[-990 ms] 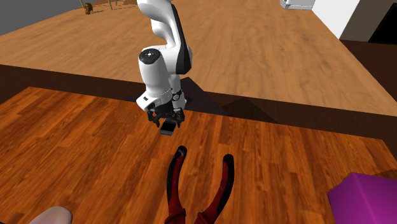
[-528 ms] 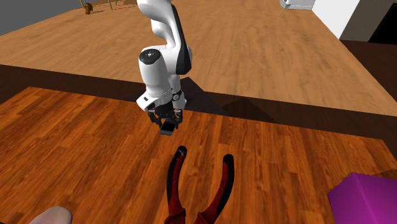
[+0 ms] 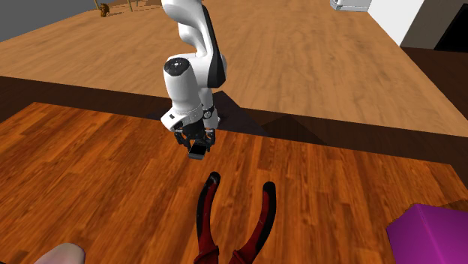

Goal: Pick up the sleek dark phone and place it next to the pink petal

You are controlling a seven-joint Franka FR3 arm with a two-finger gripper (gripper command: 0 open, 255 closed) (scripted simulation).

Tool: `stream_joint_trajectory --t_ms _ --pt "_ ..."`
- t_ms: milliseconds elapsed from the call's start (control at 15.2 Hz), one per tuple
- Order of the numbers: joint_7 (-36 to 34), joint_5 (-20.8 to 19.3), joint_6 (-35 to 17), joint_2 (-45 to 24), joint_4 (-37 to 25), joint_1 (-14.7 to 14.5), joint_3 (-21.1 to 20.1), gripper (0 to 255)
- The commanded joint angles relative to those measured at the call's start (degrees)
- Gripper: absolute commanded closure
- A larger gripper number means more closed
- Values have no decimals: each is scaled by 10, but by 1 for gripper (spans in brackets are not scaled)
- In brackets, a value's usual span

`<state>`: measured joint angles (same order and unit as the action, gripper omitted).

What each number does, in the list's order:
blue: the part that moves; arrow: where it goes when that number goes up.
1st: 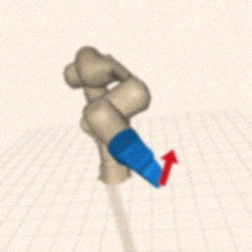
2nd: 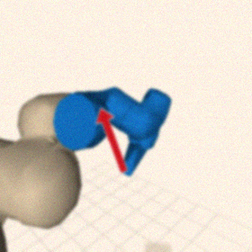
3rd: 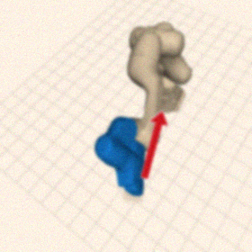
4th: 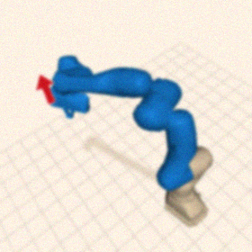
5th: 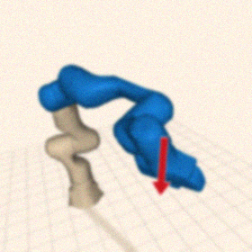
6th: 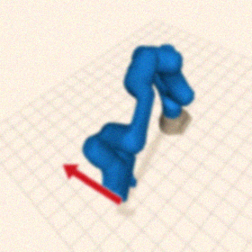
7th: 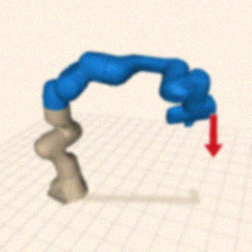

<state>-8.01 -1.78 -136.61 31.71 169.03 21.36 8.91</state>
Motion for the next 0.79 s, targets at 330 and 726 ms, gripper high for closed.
stream_joint_trajectory --t_ms 330,726 --pt "-4 -1 58 39 -18 2 -5 255" --pt "-8 -1 124 77 -45 3 -10 255"
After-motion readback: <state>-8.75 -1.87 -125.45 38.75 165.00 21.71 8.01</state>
